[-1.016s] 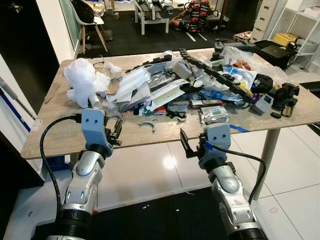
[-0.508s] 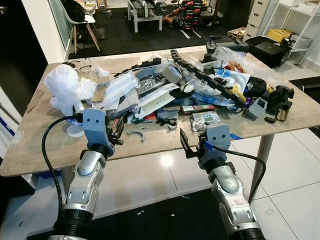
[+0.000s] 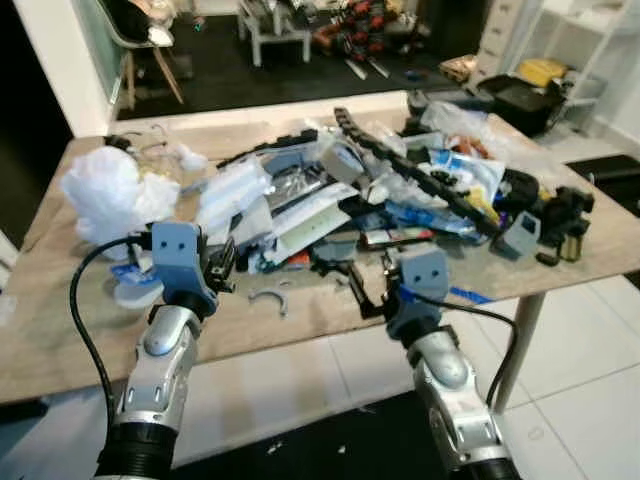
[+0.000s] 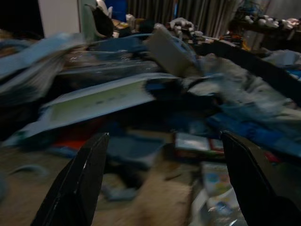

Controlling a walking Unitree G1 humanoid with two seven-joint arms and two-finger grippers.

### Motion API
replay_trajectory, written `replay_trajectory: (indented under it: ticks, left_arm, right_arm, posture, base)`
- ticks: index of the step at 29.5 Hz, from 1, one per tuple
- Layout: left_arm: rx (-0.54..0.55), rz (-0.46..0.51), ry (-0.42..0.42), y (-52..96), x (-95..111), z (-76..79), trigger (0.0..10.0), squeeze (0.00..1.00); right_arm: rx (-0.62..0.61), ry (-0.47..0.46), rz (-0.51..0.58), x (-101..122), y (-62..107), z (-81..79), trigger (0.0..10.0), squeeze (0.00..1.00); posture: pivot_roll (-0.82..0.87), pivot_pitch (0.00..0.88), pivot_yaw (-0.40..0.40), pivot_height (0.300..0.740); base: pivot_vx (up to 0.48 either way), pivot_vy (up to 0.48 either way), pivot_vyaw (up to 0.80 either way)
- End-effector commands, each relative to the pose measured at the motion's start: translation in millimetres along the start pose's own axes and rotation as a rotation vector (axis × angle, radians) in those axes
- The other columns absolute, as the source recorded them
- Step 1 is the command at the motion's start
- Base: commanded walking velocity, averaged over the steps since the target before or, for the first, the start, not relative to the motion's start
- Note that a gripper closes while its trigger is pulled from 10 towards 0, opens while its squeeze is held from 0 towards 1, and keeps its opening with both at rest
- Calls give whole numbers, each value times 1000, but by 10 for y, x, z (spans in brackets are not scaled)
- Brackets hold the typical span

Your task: Picking trash to rubbish bin

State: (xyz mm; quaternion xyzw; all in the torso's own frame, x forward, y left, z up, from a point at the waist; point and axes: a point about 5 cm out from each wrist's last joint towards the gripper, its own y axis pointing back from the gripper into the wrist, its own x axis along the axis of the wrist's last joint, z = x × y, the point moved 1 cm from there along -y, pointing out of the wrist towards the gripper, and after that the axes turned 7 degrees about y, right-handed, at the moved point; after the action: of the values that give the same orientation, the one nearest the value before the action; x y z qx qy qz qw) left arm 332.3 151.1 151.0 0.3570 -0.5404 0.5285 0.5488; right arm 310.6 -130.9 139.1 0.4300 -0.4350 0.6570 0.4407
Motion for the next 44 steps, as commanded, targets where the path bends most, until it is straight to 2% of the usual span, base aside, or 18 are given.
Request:
replay_trajectory:
  ticks: [1,6,21,28,33,40,44]
  left_arm:
    - [-10,4,-2,-3,7,11,10000,0]
    - [-8,5,-4,-1,9,7,10000,0]
    - [-6,9,-19,32,9,-22,10000,0]
    - [-65,-16,-39,48,7,-31,10000,0]
    - [-131,-35,-59,86,45,-69,10000,0]
    - [-174,-62,-62,131,0,5,10000,0]
    - [-182,-77,-62,145,-52,60,10000,0]
  right_arm:
    - [-13,-8,-9,-13,11,25,10000,0]
    - [-12,-8,-10,-15,13,23,10000,0]
    - [29,-39,-15,-14,31,-54,10000,0]
    - [87,-33,-19,-14,61,-132,10000,0]
    - [208,-23,-29,11,155,-268,10000,0]
    - [204,-34,-64,-56,201,-287,10000,0]
    - [213,-37,-77,-60,190,-294,10000,0]
  posture:
    - [-53,35,36,740]
    - [-52,36,35,740]
    - [-51,46,38,740]
    - [-49,54,40,740]
    - [-50,61,44,740]
    - [-56,80,52,740]
    - [-59,83,53,740]
  base:
    - [330,0,0]
    - [302,0,0]
    - [0,0,0]
    - [0,0,0]
    - [0,0,0]
    - [0,0,0]
    - [0,-441,0]
